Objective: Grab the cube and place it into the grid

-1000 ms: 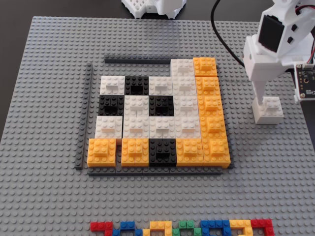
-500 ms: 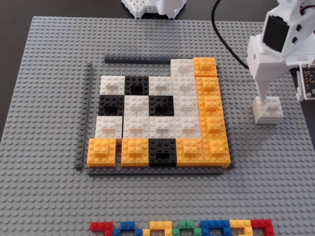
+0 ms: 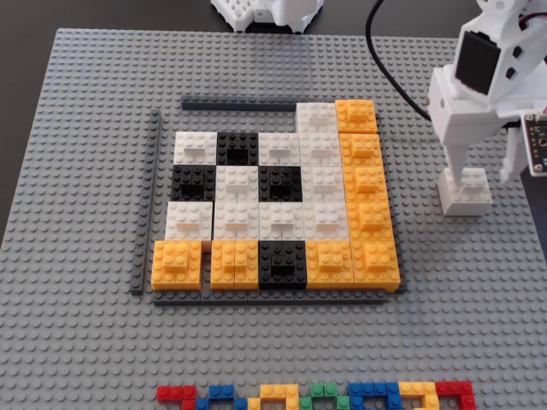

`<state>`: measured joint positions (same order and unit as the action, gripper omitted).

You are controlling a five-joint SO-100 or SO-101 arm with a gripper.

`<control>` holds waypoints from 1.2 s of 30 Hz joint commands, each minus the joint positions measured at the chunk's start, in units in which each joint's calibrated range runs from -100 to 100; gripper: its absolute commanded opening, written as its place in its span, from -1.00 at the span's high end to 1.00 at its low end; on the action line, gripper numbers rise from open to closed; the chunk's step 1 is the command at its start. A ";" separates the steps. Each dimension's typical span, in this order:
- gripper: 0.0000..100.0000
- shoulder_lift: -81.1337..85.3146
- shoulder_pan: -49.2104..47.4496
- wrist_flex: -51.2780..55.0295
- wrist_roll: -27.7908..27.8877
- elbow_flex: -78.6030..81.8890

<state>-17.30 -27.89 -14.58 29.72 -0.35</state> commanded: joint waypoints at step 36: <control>0.87 22.81 2.73 8.47 2.78 -2.59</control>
<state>-5.94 -25.41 -8.38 32.06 -0.26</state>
